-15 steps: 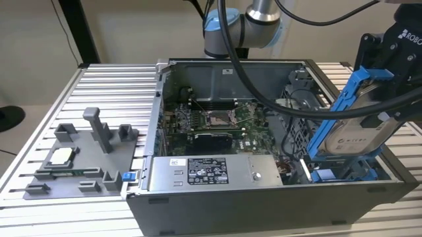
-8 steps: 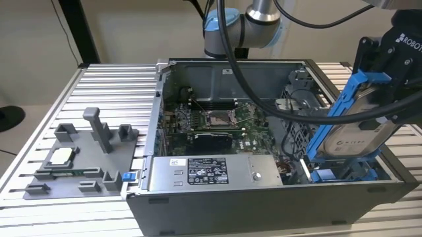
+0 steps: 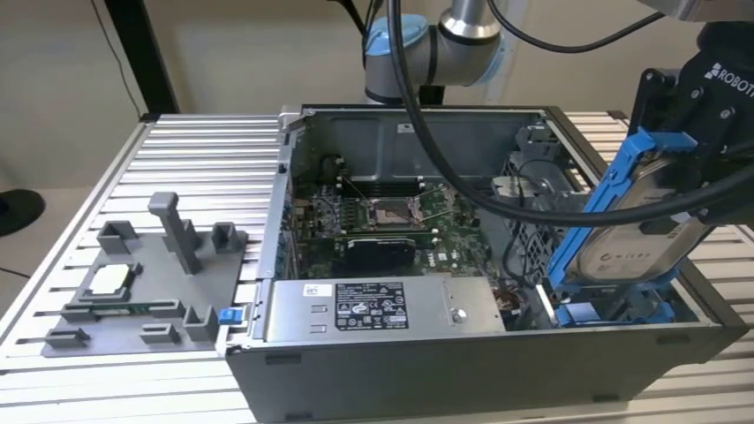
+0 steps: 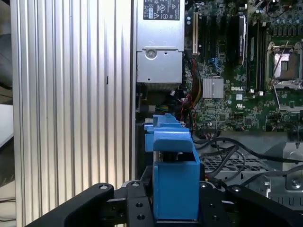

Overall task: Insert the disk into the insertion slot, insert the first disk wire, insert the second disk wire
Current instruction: 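Insert the disk into the insertion slot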

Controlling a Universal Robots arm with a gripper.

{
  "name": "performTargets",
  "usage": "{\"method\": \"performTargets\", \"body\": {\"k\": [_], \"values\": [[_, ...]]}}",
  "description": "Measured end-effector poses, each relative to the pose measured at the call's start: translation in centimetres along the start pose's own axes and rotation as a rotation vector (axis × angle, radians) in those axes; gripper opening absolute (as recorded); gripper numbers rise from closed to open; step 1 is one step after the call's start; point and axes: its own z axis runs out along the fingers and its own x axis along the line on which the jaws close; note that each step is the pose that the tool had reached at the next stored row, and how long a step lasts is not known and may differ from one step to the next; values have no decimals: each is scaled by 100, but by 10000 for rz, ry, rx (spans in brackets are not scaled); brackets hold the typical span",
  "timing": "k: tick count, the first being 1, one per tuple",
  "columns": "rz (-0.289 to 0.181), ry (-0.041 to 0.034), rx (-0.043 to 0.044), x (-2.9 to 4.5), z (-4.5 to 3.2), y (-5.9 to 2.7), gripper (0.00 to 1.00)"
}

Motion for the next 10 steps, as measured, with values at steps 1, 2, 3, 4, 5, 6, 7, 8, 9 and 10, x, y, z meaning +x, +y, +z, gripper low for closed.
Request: {"method": "performTargets", "body": {"k": [1, 2, 3, 4, 5, 6, 7, 8, 9, 10], "values": [[1, -3, 0, 0, 4, 0, 0], [1, -2, 0, 1, 7, -1, 0], [2, 0, 0, 1, 10, -1, 0], [1, 0, 0, 0, 15, -3, 0], [0, 0, 0, 0, 20, -5, 0], [-1, -1, 0, 0, 26, -8, 0], [-1, 0, 0, -1, 31, -12, 0], [-1, 0, 0, -1, 38, -16, 0], [0, 0, 0, -2, 46, -20, 0], [-1, -2, 0, -4, 55, -24, 0]]}}
